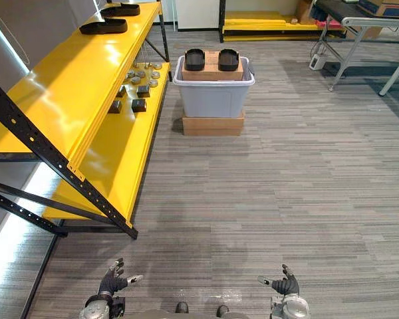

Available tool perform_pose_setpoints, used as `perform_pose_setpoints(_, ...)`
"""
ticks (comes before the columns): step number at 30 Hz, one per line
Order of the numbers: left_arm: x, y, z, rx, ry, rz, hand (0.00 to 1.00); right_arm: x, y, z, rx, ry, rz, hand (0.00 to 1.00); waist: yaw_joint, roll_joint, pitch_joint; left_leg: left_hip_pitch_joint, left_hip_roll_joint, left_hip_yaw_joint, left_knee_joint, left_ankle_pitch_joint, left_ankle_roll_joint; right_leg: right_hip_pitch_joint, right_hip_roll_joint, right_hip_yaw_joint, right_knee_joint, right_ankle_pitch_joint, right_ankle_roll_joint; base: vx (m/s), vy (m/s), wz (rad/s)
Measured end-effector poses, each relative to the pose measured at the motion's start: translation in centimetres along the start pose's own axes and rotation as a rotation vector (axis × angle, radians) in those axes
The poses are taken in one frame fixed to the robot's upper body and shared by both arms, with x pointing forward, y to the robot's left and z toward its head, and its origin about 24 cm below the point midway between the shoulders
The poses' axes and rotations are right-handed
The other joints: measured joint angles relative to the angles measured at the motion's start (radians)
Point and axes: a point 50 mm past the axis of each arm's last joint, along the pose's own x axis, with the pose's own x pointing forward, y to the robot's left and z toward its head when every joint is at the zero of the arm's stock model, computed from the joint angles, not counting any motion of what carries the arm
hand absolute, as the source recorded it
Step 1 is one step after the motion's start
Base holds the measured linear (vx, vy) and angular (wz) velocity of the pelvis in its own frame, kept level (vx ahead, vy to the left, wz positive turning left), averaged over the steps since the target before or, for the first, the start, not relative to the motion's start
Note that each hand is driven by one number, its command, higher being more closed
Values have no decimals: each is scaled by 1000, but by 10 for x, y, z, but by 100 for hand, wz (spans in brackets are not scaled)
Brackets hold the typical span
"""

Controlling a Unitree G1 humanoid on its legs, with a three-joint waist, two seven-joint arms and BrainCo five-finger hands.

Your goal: Walk over and take plastic housings, then place them on the shelf

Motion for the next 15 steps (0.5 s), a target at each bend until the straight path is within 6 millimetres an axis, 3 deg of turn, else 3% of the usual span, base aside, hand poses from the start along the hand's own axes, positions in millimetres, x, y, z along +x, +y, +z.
perform_pose_setpoints(5, 2, -1, 19, -33, -80, 9, 0, 6, -7, 19, 42, -50, -44, 0, 4, 22, -2, -67, 9, 33, 148, -111, 19, -20, 5, 34, 35, -30, 24, 127, 61, -23)
perform_pose_setpoints(7, 2, 1, 26, -61, -110, 21, 0, 10, -7, 36, 50, -107, -46, 0, 3, 43, 8, -86, 11, 61, 222, -169, 37, -101, -2, 53, 226, -116, 66, 140, 140, -34)
perform_pose_setpoints(8, 2, 2, 27, -64, -114, 25, 0, 10, -7, 37, 55, -109, -47, 0, 2, 45, 10, -82, 7, 62, 229, -182, 47, -130, -6, 52, 299, -137, 80, 100, 139, -14)
perform_pose_setpoints(9, 3, 3, 30, -69, -127, 31, 0, 10, -6, 38, 64, -111, -48, 0, 2, 43, 20, -65, -5, 59, 242, -205, 58, -187, -25, 38, 467, -169, 100, 145, 138, 7)
perform_pose_setpoints(10, 3, 5, 32, -72, -132, 36, 0, 10, -6, 34, 67, -97, -50, 0, 1, 31, 41, -26, -27, 48, 243, -223, 75, -258, -56, 16, 657, -191, 93, 167, 132, 22)
perform_pose_setpoints(12, 2, 7, 29, -72, -124, 41, 0, 8, -7, 27, 63, -69, -51, 0, -5, 22, 48, 16, -44, 30, 242, -250, 81, -319, -94, -35, 756, -229, 65, 227, 86, 32)
perform_pose_setpoints(14, 2, 8, 29, -76, -123, 47, 0, 9, -4, 32, 63, -78, -44, 0, -7, 22, 56, 48, -35, 11, 225, -261, 79, -383, -101, -104, 703, -241, 58, 334, 61, 25)
perform_pose_setpoints(15, 3, 9, 31, -77, -130, 51, 0, 11, -3, 38, 59, -94, -39, 0, -10, 35, 71, 69, -20, 4, 204, -261, 77, -415, -91, -126, 645, -234, 52, 379, 33, 23)
